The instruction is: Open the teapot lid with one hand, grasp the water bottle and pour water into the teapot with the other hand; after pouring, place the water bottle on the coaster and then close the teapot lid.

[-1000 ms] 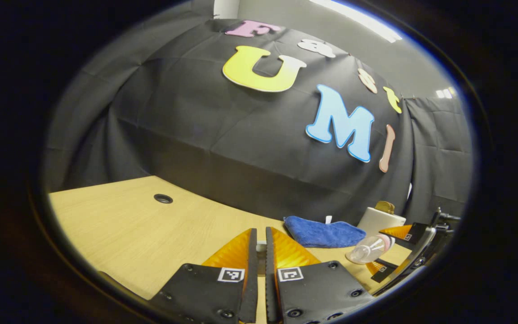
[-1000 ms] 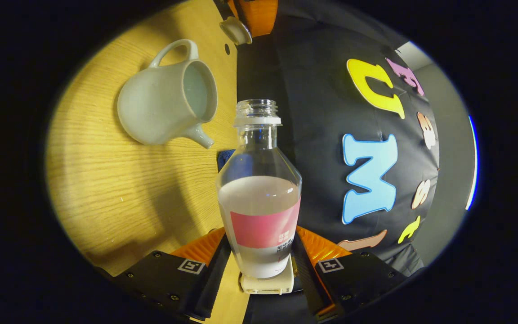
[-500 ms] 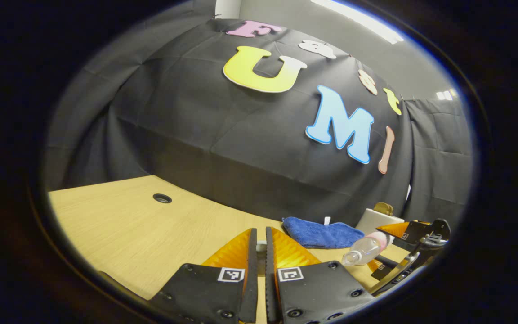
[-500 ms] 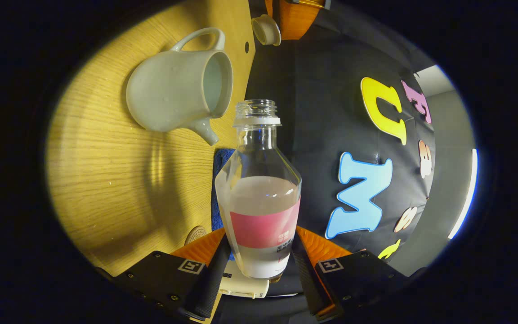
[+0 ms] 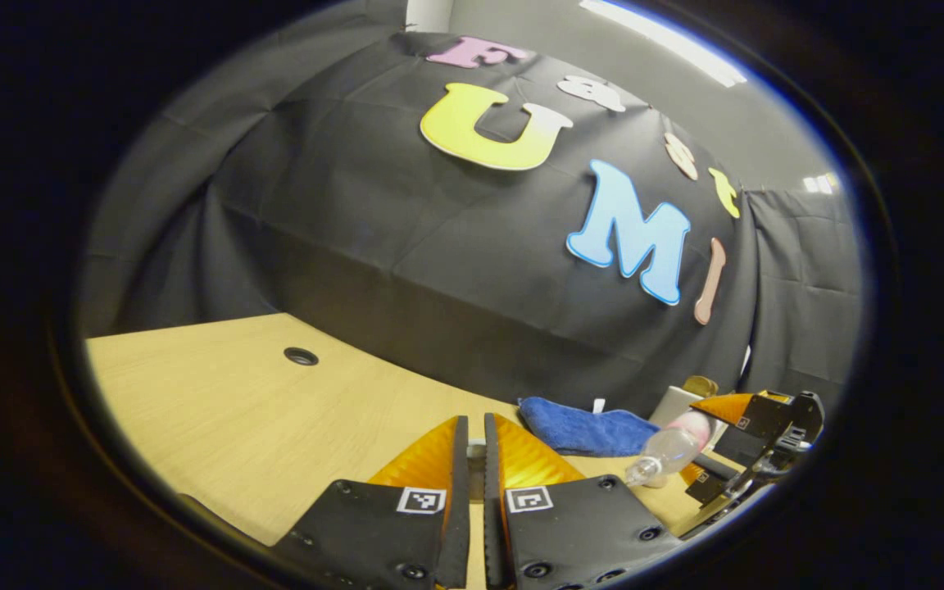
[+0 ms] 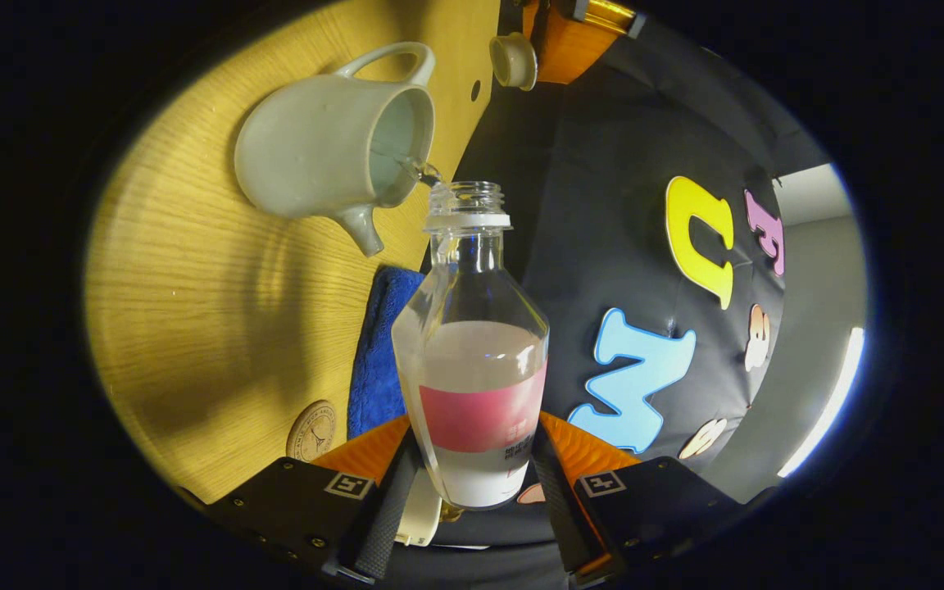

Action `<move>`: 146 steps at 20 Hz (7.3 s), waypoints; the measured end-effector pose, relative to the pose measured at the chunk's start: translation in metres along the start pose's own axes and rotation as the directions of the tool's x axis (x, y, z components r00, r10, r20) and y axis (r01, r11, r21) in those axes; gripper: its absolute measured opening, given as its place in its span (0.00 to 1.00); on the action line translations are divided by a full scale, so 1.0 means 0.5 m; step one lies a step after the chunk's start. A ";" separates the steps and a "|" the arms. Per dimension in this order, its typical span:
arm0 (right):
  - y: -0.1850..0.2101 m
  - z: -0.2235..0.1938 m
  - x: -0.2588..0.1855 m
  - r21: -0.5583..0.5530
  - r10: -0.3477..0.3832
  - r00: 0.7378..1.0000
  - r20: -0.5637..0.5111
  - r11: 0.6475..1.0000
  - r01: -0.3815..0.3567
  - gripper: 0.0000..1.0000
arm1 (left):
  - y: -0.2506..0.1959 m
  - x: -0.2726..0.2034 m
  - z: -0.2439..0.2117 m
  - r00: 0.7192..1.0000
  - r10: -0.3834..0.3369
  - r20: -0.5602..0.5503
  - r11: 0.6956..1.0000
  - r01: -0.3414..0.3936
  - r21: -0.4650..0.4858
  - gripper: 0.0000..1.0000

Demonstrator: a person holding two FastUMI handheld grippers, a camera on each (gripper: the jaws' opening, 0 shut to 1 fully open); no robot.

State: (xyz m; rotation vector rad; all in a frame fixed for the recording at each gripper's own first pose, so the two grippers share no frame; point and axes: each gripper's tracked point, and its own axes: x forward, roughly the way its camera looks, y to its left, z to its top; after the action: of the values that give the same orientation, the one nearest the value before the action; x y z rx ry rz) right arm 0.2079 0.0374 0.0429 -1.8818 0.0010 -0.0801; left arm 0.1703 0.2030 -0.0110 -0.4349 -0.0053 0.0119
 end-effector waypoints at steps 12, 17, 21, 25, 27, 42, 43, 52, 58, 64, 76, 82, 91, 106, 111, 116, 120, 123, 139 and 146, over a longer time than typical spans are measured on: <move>-0.043 0.013 0.002 -0.136 -0.066 0.997 0.039 0.988 0.070 0.76 | 0.006 -0.001 0.004 1.000 -0.003 0.008 1.000 0.003 -0.024 0.16; -0.067 0.020 0.002 -0.179 -0.101 0.993 0.057 0.978 0.110 0.76 | 0.005 -0.001 0.004 1.000 -0.005 0.008 1.000 0.005 -0.028 0.13; -0.085 0.026 0.002 -0.234 -0.136 0.988 0.077 0.961 0.150 0.76 | 0.004 0.001 0.004 1.000 -0.006 0.007 1.000 0.006 -0.029 0.16; -0.093 0.037 -0.006 -0.255 -0.148 0.984 0.098 0.952 0.169 0.76 | 0.004 0.001 0.003 1.000 -0.006 0.003 1.000 0.006 -0.028 0.13; -0.104 0.048 -0.006 -0.280 -0.166 0.980 0.112 0.941 0.191 0.76 | 0.004 0.000 0.005 1.000 -0.006 0.006 1.000 0.006 -0.030 0.16; -0.112 0.077 -0.013 -0.349 -0.181 0.971 0.159 0.909 0.226 0.76 | 0.003 0.004 -0.004 1.000 -0.006 -0.008 1.000 0.006 -0.028 0.16; -0.108 0.076 -0.013 -0.343 -0.176 0.972 0.156 0.913 0.220 0.76 | 0.003 0.004 -0.004 1.000 -0.005 -0.008 1.000 0.005 -0.027 0.16; -0.016 0.040 -0.008 -0.009 -0.019 0.995 0.102 1.000 0.020 0.76 | 0.007 0.002 -0.001 1.000 0.013 -0.004 1.000 -0.013 -0.025 0.13; 0.041 0.009 -0.008 0.313 0.088 0.993 0.083 0.943 -0.110 0.76 | 0.007 0.001 -0.003 1.000 0.027 -0.005 1.000 -0.027 -0.014 0.13; 0.082 -0.043 0.001 0.499 0.142 0.989 0.051 0.854 -0.148 0.76 | 0.004 0.003 -0.008 1.000 0.031 -0.007 0.999 -0.031 0.011 0.16; 0.122 -0.125 0.045 0.917 0.236 0.964 0.123 0.346 -0.201 0.77 | -0.049 0.003 -0.028 1.000 -0.013 -0.024 0.996 0.015 0.091 0.16; 0.150 -0.138 0.076 0.985 0.239 0.957 0.162 0.024 -0.172 0.77 | -0.074 0.001 -0.031 0.999 -0.034 -0.023 0.993 0.037 0.114 0.13; 0.173 -0.151 0.127 0.945 0.255 0.944 0.210 -0.301 -0.129 0.76 | -0.104 0.004 -0.045 0.998 -0.060 -0.037 0.984 0.065 0.166 0.16; 0.197 -0.128 0.125 0.924 0.292 0.926 0.239 -0.361 -0.125 0.80 | -0.120 0.003 -0.056 0.996 -0.076 -0.042 0.978 0.082 0.190 0.13; 0.185 -0.140 0.110 0.938 0.274 0.942 0.194 -0.333 -0.096 0.90 | -0.127 0.004 -0.057 0.996 -0.083 -0.043 0.978 0.089 0.189 0.13; 0.139 -0.168 0.051 0.954 0.202 0.973 0.108 -0.298 -0.044 0.90 | -0.152 0.003 -0.064 0.993 -0.111 -0.051 0.974 0.119 0.193 0.13; 0.106 -0.168 -0.041 0.966 0.158 0.984 0.081 -0.255 -0.039 0.90 | -0.191 -0.002 -0.076 0.986 -0.156 -0.064 0.967 0.166 0.196 0.13; 0.100 -0.145 -0.120 0.964 0.140 0.986 0.094 -0.262 -0.055 0.90 | -0.213 0.003 -0.098 0.979 -0.181 -0.097 0.956 0.198 0.216 0.13; 0.093 -0.094 -0.253 0.953 0.076 0.987 0.143 -0.280 -0.116 0.90 | -0.249 0.025 -0.118 0.986 -0.122 -0.118 0.920 0.157 0.359 0.13; 0.095 -0.086 -0.254 0.946 0.075 0.984 0.161 -0.295 -0.133 0.90 | -0.266 0.028 -0.127 0.985 -0.113 -0.127 0.912 0.154 0.381 0.13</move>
State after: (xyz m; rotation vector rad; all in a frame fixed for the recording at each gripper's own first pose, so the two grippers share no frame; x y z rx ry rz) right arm 0.0806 -0.0131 0.0037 -0.0191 0.0659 0.0906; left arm 0.1860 0.0560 -0.0125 -0.0337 0.0676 -0.1434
